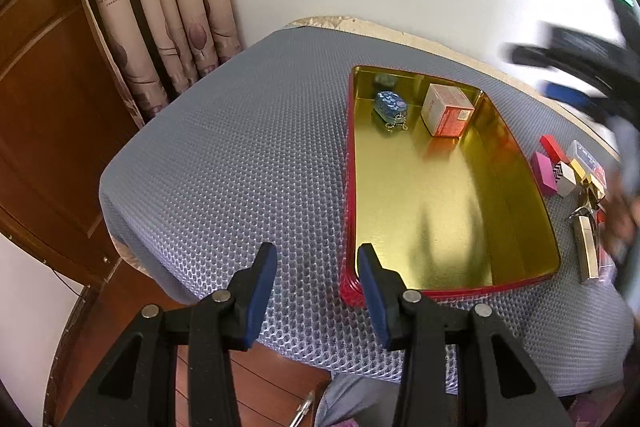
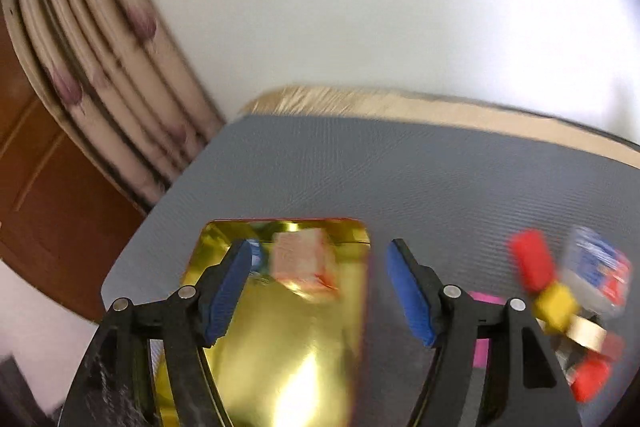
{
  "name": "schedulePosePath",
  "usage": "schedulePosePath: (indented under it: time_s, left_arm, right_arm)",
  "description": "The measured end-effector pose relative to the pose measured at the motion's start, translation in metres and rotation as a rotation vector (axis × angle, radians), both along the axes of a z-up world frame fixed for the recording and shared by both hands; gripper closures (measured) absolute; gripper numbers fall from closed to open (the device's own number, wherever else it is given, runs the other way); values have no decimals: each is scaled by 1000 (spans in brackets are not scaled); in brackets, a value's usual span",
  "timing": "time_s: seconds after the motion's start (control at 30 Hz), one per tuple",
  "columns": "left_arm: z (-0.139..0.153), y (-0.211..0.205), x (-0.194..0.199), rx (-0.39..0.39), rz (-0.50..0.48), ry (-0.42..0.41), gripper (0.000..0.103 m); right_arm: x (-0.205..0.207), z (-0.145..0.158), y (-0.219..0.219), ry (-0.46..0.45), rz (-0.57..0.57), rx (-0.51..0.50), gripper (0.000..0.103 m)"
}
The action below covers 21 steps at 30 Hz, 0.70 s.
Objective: Organize rigid objects
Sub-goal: 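Move the left gripper back to the items and grasp the gold lighter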
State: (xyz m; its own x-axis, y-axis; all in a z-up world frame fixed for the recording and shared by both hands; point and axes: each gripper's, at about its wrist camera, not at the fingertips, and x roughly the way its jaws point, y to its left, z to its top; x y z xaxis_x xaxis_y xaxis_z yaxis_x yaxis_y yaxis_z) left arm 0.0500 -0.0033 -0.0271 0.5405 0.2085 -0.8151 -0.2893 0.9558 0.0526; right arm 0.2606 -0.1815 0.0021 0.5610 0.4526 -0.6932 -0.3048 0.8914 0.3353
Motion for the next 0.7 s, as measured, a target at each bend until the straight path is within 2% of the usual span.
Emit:
schedulePosePath:
  time_s: [0.1, 0.2, 0.27, 0.33, 0.47, 0.53, 0.57, 0.6, 0.67, 0.7]
  left_arm:
    - [2, -2, -2, 22, 3, -8, 60]
    - [7, -8, -6, 54, -2, -28, 60]
    - [10, -16, -9, 66, -22, -40, 60]
    - [13, -27, -10, 69, -58, -48, 60]
    - [17, -60, -11, 70, -175, -48, 60]
    - [19, -84, -12, 61, -255, -46, 60]
    - [20, -97, -11, 42, -301, -40, 60]
    - [20, -114, -8, -3, -359, -24, 60]
    - [19, -133, 0, -60, -399, 4, 60]
    - [18, -147, 8, -93, -419, 23, 60]
  right_arm:
    - [-41, 0, -66, -64, -115, -35, 24]
    - [-76, -14, -145, -74, -272, -99, 15]
    - [-92, -32, -198, -40, -372, -177, 14]
    - [-108, -55, -256, 43, -484, -250, 14]
    - [-150, -91, -334, 160, -619, -227, 14]
    - [-164, -102, -350, 176, -649, -211, 14]
    - [-169, -100, -350, 137, -644, -205, 13]
    - [-170, -98, -350, 143, -642, -210, 12]
    - [-160, -98, -346, 162, -612, -214, 10]
    - [-156, -100, -343, 166, -599, -221, 5]
